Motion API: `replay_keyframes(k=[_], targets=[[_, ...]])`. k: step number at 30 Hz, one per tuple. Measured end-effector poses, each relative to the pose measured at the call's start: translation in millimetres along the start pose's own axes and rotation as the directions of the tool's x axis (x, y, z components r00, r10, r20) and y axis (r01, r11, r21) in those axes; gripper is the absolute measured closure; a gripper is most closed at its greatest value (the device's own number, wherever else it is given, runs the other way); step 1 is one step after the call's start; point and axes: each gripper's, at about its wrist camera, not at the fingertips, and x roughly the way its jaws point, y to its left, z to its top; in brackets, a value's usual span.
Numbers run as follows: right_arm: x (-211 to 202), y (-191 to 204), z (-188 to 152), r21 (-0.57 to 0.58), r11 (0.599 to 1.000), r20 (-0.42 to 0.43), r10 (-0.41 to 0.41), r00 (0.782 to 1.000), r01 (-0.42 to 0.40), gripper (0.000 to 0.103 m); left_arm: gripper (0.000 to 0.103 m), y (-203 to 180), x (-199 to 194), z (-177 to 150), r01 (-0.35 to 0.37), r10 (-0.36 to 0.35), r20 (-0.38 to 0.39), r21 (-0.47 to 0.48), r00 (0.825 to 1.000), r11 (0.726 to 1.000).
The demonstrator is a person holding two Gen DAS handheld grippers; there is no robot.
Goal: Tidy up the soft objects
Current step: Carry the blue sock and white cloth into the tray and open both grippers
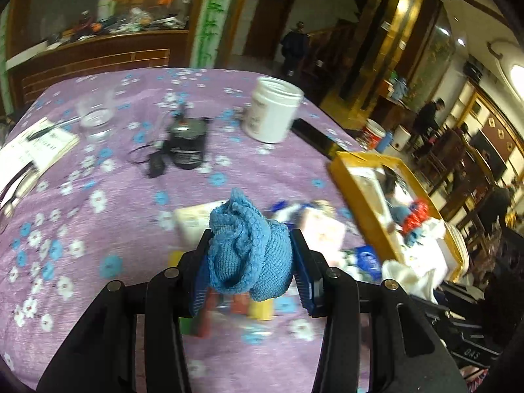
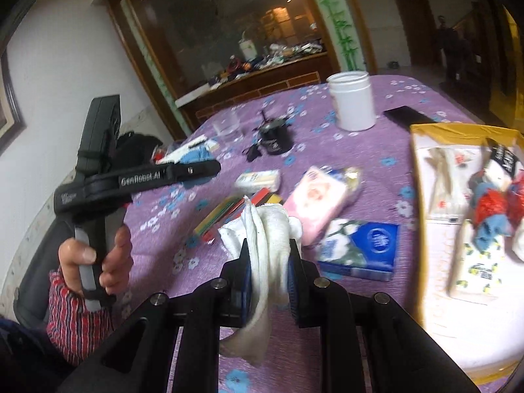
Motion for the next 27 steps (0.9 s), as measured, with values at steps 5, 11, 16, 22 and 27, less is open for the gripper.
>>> replay_keyframes(k=[5,11,16,22,27], targets=[[-27.9,-33.2,2.3,0.070,0.997,0.063,-0.046,0.997,0.042,0.084,0.061,-52.3,12.1,3.3,0.059,-0.058,-0.024,0.062,0.998,0.996],[-68.0,-80.8,2.9,0.174,0.978,0.138,-0.138,0.981,0.113,0.084,0.061,-119.3,30.8,0.4,0.132,-0.122,-0.075,0.150,0.990,0.980],[-101.5,-116.7,-3.1,0.258,0.952,0.186,-0.218,0.958,0.167,0.084,0.060,-170.7,43.8,-7.1,0.194,-0.171,-0.120,0.214,0.978,0.957],[-123.0,-148.8,-12.8,0.323,0.926,0.200,-0.270,0.942,0.197,0.084,0.060,-213.2,59.9,-24.9,0.233,-0.189,-0.179,0.276,0.966,0.932],[-132.0,-167.6,-21.0,0.353,0.912,0.192,-0.291,0.937,0.211,0.084,0.060,-233.7,66.1,-34.9,0.247,-0.191,-0.203,0.304,0.960,0.920]])
